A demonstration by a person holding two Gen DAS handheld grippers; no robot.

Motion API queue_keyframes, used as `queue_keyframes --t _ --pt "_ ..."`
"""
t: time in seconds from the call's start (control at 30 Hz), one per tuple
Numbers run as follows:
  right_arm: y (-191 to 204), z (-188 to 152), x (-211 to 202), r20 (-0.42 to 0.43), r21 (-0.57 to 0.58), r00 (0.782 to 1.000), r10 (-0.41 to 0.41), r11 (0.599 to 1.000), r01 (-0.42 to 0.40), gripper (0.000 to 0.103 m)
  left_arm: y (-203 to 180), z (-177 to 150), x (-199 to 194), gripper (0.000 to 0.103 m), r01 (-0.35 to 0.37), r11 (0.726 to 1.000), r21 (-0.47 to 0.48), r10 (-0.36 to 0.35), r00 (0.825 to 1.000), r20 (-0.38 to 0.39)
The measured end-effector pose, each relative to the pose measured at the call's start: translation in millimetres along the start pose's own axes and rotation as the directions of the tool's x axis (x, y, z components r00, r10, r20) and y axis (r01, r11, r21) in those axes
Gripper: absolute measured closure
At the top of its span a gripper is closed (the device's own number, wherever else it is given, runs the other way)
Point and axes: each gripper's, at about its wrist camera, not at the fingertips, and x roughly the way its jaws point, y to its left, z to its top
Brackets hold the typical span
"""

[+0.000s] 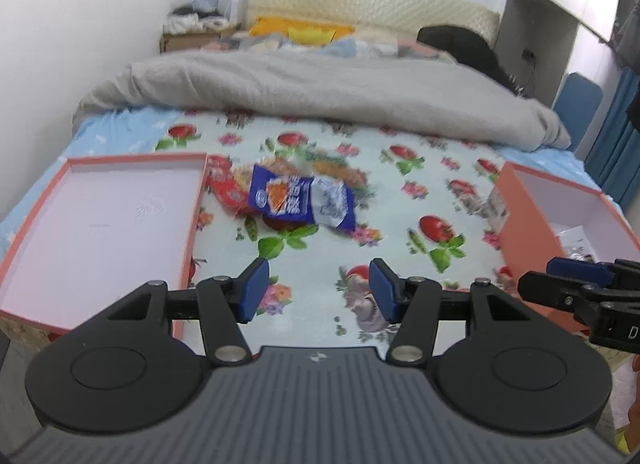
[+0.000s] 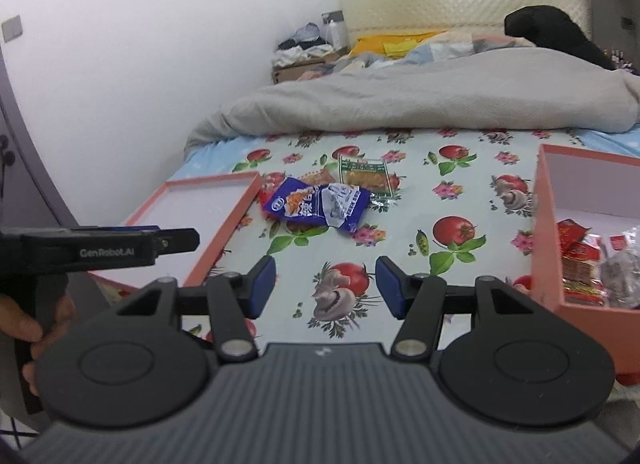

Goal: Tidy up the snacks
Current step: 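Withdraw both open grippers from the box back over the snacks, then grasp the blue-white spicy strip bag with the right gripper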

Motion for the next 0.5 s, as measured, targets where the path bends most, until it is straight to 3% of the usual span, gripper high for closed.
queue_keyframes --t 0.33,0.5 --pt "-9.4 21.6 105.6 -0.08 -0.09 0.996 0.046 0.994 -0.053 0.045 20.1 10.1 107.0 0.043 -0.03 0.996 0.082 0.037 0.996 -0.076" --pt "-17.6 33.7 157.0 -0.127 -0.119 0.991 0.049 0.991 -0.065 0.045 32.9 19.2 159.3 0.05 -0.041 0.992 0.12 0.057 0.99 -0.129"
